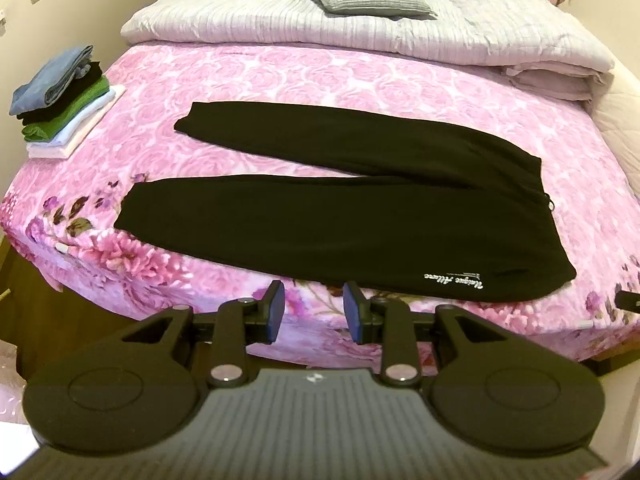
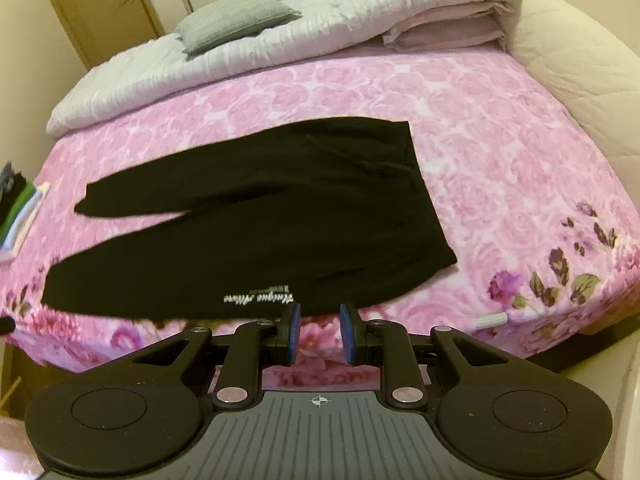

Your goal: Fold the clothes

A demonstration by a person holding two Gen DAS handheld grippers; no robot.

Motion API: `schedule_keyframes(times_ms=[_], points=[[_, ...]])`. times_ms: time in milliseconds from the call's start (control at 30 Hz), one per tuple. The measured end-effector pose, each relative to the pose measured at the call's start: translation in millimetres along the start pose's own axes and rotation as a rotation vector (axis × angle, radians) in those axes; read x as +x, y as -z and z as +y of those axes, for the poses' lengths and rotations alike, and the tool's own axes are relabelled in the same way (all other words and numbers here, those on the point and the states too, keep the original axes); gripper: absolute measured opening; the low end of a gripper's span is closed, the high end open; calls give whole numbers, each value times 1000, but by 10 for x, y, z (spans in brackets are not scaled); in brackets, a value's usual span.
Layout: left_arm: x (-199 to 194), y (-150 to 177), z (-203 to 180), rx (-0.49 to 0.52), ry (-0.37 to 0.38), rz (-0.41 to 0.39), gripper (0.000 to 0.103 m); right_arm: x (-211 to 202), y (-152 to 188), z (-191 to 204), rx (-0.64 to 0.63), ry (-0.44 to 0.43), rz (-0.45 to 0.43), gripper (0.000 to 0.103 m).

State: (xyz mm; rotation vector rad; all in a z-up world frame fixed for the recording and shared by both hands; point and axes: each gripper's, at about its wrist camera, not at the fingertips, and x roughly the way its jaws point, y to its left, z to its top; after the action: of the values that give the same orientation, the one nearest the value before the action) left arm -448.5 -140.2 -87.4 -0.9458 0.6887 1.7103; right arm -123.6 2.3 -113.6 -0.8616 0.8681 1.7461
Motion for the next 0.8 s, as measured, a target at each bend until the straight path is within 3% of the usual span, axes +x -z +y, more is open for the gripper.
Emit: schedule_keyframes(times_ms=[233, 800], points=[[-42, 68, -100, 27, 17, 6, 28, -11, 122, 137, -56, -18, 29, 22], [-30, 73, -143, -1, 2, 10, 28, -11, 54, 165, -109, -11, 21, 22]])
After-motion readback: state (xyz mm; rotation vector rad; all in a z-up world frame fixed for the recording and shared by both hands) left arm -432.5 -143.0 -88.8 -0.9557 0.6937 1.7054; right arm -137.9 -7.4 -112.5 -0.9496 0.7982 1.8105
